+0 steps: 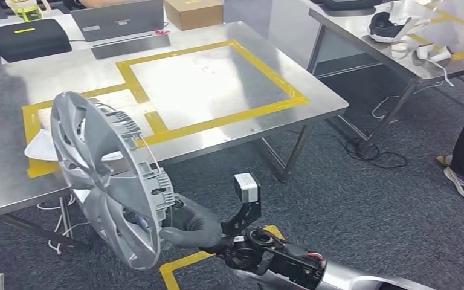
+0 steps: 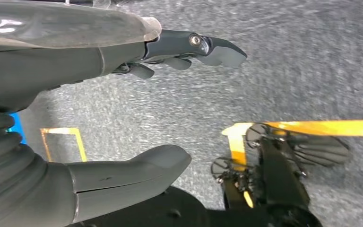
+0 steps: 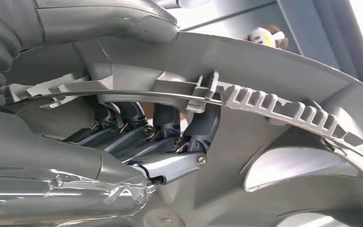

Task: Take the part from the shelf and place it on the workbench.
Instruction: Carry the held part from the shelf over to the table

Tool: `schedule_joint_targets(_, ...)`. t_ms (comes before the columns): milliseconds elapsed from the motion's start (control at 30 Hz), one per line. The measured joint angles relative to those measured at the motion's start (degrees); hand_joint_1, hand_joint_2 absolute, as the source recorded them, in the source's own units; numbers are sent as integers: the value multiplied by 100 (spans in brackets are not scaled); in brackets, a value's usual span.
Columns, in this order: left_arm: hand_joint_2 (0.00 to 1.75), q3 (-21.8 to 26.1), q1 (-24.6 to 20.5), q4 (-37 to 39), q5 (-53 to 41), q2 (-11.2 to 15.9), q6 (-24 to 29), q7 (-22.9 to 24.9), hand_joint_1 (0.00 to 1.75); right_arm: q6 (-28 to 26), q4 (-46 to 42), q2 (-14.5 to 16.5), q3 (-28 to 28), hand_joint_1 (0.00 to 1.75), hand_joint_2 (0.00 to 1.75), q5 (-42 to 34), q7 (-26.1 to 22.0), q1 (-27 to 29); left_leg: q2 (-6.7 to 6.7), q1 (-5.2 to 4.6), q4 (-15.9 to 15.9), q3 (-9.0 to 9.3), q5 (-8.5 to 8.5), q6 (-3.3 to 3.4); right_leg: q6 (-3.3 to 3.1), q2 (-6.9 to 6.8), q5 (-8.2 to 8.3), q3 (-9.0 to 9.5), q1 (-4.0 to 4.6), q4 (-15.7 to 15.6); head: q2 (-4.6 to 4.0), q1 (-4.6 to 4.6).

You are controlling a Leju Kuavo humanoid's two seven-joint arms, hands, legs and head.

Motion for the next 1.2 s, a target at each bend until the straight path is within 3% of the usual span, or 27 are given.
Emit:
schedule_joint_targets(67,175,0,7,0,-2,-1,2,0,0,-31,0,-10,-16,173,175,16,-3,23,37,10,3,104,-94,-23,48,-15,-221,-307,-46,267,0,38)
schedule_joint_targets(100,175,0,12,0,-1,-3,4,-1,0,-44,0,-16,-24,173,175,22,-4,33,55,16,5,180,-151,-38,59,-23,-149,-349,-62,134,0,63)
schedule_joint_targets(133,175,0,16,0,1,-6,5,-5,0,-51,0,-22,-30,173,175,30,-5,38,69,22,5,260,-208,-55,54,-40,80,-301,-70,-178,0,91)
schedule_joint_targets(200,175,0,20,0,3,-13,6,-23,0,-59,0,-32,-48,173,175,45,-12,43,92,23,5,396,-319,-103,20,-117,690,-161,-62,-932,0,141)
schedule_joint_targets(267,175,1,9,0,3,-13,15,-47,0,-83,-8,-38,-67,173,175,75,-25,53,112,12,21,446,-404,-170,-49,-154,996,-77,-38,-1279,0,150)
schedule_joint_targets(333,175,2,-5,0,10,-5,35,-62,0,-128,-23,-41,-85,173,175,107,-39,64,123,1,40,440,-439,-175,-78,-116,1020,-54,-24,-1290,0,127)
schedule_joint_targets(433,175,2,-6,0,22,-3,48,-72,0,-163,-38,-42,-116,173,175,128,-46,67,124,-4,33,426,-418,-136,-66,-72,1027,-78,-24,-1292,0,85)
schedule_joint_targets(700,175,2,-32,0,23,-6,50,-82,0,-163,-94,-45,-164,173,175,142,-49,68,130,1,-91,487,-447,-148,-143,-42,970,-78,-15,-1300,0,-37)
schedule_joint_targets(900,175,4,-31,0,-17,-9,50,-102,0,-250,-132,-48,-201,173,175,195,-72,80,130,-1,-97,483,-417,-223,-167,-45,994,-75,-18,-1300,0,-50)
schedule_joint_targets(1200,175,2,-30,0,-118,0,46,-101,0,-498,-379,-113,-398,173,175,260,-135,159,130,-24,-84,484,-412,-230,-154,-49,1014,-69,-40,-1307,0,-38)
